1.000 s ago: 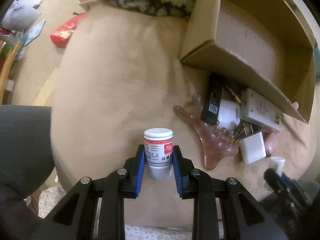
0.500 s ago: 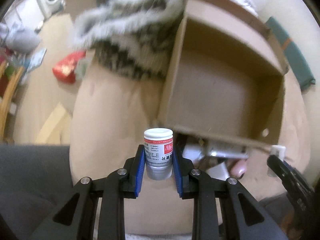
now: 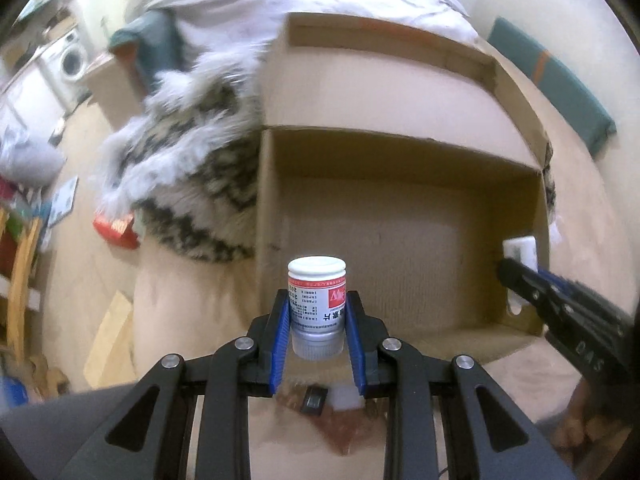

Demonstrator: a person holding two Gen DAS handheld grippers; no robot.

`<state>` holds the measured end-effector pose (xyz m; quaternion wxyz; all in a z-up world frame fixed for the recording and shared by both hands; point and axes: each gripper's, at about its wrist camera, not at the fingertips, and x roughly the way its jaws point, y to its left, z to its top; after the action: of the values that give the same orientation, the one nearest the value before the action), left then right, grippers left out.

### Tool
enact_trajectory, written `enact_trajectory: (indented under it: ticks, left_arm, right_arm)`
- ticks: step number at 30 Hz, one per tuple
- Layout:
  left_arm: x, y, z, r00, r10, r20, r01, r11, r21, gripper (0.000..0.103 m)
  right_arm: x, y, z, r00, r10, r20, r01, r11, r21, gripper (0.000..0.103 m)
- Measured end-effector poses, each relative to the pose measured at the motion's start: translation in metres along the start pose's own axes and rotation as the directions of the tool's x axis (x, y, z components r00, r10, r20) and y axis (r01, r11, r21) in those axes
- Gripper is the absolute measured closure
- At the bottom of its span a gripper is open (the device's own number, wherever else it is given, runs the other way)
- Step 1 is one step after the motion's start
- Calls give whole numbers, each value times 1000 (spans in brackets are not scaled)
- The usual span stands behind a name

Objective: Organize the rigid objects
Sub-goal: 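Lower both bottles into the cardboard box and open both tools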

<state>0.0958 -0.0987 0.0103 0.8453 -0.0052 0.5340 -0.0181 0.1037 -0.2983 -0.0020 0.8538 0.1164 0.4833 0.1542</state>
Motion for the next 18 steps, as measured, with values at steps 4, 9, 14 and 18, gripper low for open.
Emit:
enact_trajectory:
  ticks: [4, 9, 14, 18]
  left_arm:
    - [28, -15, 1, 1000, -6, 14, 5, 996, 90, 79]
    - [50, -17, -1, 1000, -5, 20, 2, 994, 106, 79]
    - [60, -11, -2, 999, -41, -10, 42, 996, 78, 79]
    - [64, -10, -6, 998, -53, -28, 55, 996, 76, 79]
  right_arm:
    - [16, -13, -5, 1000, 6, -5, -6, 999, 36, 75]
    - [28, -17, -10, 999, -28, -35, 28, 999, 21, 75]
    - [47, -18, -11, 996, -45, -83, 46, 999, 17, 75]
    - [56, -13, -13, 992, -50, -114, 51, 999, -1, 75]
